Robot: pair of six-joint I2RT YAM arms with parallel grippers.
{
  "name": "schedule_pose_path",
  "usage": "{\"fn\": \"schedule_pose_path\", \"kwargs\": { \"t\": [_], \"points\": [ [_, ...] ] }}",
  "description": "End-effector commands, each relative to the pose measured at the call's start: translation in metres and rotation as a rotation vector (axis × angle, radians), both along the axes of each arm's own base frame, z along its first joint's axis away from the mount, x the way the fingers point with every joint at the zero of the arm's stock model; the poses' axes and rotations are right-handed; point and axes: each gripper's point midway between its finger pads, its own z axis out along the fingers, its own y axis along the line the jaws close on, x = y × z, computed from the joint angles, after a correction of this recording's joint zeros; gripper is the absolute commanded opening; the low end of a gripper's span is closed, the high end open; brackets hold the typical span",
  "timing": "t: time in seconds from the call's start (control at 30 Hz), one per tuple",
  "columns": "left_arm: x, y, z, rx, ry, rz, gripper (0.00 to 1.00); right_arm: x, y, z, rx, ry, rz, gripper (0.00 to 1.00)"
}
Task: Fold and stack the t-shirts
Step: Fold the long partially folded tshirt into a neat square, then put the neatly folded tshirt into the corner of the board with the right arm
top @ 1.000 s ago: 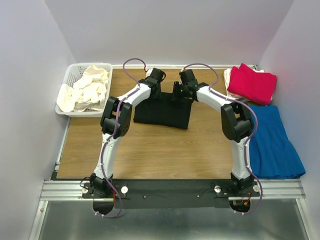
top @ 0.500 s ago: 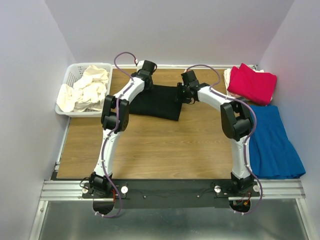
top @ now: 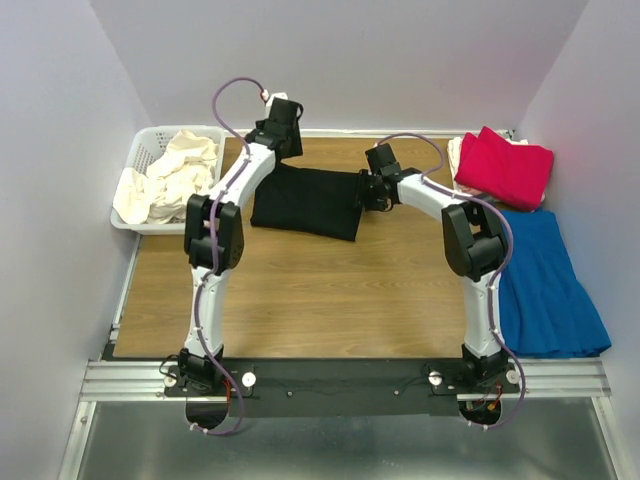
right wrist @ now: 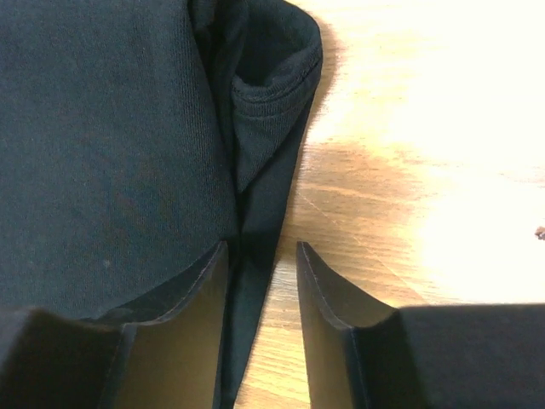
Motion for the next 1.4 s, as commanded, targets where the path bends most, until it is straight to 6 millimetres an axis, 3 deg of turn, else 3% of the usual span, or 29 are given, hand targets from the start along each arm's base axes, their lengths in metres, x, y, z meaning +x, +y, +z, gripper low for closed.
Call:
{"fn": "schedule_pose_path", "kwargs": {
  "t": [0.0, 0.07, 0.13, 0.17, 0.23, 0.27, 0.33, 0.37, 0.63, 1.17, 1.37],
  "points": [
    [-0.011, 0.017, 0.078, -0.007, -0.131, 0.022, 0.68, -0.009, -0.010, 0.016, -0.020, -0.005, -0.004, 0.56],
    [-0.018, 0.027, 0.075, -0.003, -0.114, 0.050, 0.68, -0.009, -0.010, 0.023, -0.014, -0.018, -0.001, 0.69],
    [-0.026, 0.034, 0.082, -0.014, -0.111, 0.054, 0.68, -0.012, -0.007, 0.022, 0.013, -0.012, 0.019, 0.74],
    [-0.031, 0.036, 0.075, -0.013, -0.093, 0.055, 0.68, -0.013, -0.006, 0.022, 0.022, -0.010, 0.023, 0.80],
    [-0.038, 0.040, 0.090, -0.027, -0.118, 0.048, 0.68, -0.010, -0.008, 0.027, 0.063, -0.029, 0.014, 0.87],
    [-0.042, 0.041, 0.087, -0.027, -0.109, 0.041, 0.68, -0.017, -0.006, 0.021, 0.096, -0.005, 0.031, 0.92],
    [-0.048, 0.041, 0.098, -0.040, -0.128, 0.023, 0.68, -0.012, -0.006, 0.026, 0.161, -0.024, 0.019, 0.94],
    [-0.051, 0.041, 0.097, -0.039, -0.123, 0.018, 0.68, -0.020, -0.004, 0.020, 0.202, 0.003, 0.037, 0.95],
    [-0.069, 0.046, 0.110, -0.033, -0.126, -0.001, 0.68, -0.024, 0.025, 0.011, 0.410, 0.024, 0.125, 0.96],
    [-0.079, 0.070, 0.121, -0.026, -0.127, 0.015, 0.68, -0.037, 0.050, -0.048, 0.568, 0.164, 0.152, 0.95],
    [-0.082, 0.071, 0.127, -0.048, -0.137, 0.010, 0.68, -0.034, 0.060, -0.058, 0.616, 0.197, 0.192, 0.84]
  ]
}}
